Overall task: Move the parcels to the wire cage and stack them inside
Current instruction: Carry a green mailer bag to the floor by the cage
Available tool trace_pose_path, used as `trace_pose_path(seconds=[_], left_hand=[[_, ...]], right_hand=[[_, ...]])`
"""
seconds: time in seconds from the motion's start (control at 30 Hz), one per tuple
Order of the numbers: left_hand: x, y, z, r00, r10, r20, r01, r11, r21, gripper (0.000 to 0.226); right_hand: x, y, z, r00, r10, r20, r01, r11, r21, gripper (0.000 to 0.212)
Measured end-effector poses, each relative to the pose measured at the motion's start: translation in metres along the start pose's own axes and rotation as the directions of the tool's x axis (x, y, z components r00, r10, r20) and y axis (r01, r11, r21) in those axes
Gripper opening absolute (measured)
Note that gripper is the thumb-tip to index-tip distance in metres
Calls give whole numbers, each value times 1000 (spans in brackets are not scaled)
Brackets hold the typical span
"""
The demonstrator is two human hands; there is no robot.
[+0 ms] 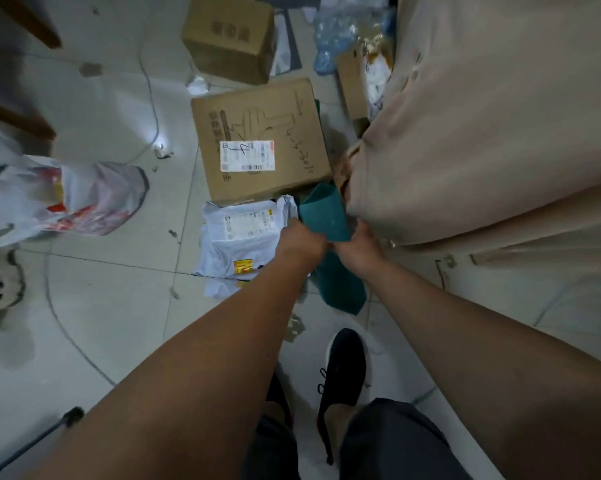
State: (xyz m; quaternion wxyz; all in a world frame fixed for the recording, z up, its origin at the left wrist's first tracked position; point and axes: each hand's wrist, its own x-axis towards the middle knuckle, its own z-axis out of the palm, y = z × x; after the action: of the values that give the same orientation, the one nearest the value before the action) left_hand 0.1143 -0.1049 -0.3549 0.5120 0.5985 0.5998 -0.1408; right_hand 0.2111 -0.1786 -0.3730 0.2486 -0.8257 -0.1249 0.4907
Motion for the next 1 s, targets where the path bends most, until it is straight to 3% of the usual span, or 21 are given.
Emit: trace_pose_path(seconds=[0.1, 0.2, 0.27, 0.33, 0.4, 0.53, 0.63, 0.73, 0.8, 0.87, 0.93, 1.0], left_hand=[[30, -20, 27, 1000, -23, 0, 23, 976, -218, 50], [40, -26, 51, 995, -92, 36, 98, 861, -500, 61], [37, -23, 63, 994, -103, 26, 101, 831, -546, 82], [28, -20, 66, 995, -96, 0, 85, 885, -457, 108], [18, -17, 62, 996, -79, -36, 61, 930, -363, 115], [-1, -11, 51, 983, -69, -169, 47, 990, -130, 89], [-23, -2, 34, 968, -63, -243, 87, 992, 87, 82], [-51, -6, -3, 970, -66, -235, 88, 993, 82, 84], [-74, -16, -42, 973, -78, -216, 76, 997, -17, 83], [-103, -28, -88, 978, -95, -185, 51, 972, -229, 82], [-135, -40, -137, 987, -93, -130, 23, 887, -462, 77], [-166, -52, -186, 993, -80, -89, 16, 825, -564, 71]], right_hand=[[23, 31, 6, 997, 75, 7, -75, 996, 50, 77], [19, 46, 3, 979, 184, 86, -185, 983, 7, 60], [11, 48, 3, 970, 195, 148, -196, 981, -7, 52], [2, 44, 6, 964, 194, 182, -198, 980, 3, 46], [-12, 38, 5, 959, 185, 214, -195, 980, 31, 46], [-44, 29, -3, 961, 167, 223, -190, 978, 86, 54], [-67, 23, -13, 960, 138, 242, -178, 972, 151, 63], [-86, 14, -33, 974, 88, 211, -148, 946, 289, 63], [-95, 3, -48, 991, 80, 106, -107, 952, 286, 44], [-101, -10, -64, 994, 110, 6, -109, 976, 188, 32], [-110, -29, -77, 991, 129, -38, -123, 984, 129, 44], [-121, -54, -86, 991, 133, -12, -131, 983, 127, 58]])
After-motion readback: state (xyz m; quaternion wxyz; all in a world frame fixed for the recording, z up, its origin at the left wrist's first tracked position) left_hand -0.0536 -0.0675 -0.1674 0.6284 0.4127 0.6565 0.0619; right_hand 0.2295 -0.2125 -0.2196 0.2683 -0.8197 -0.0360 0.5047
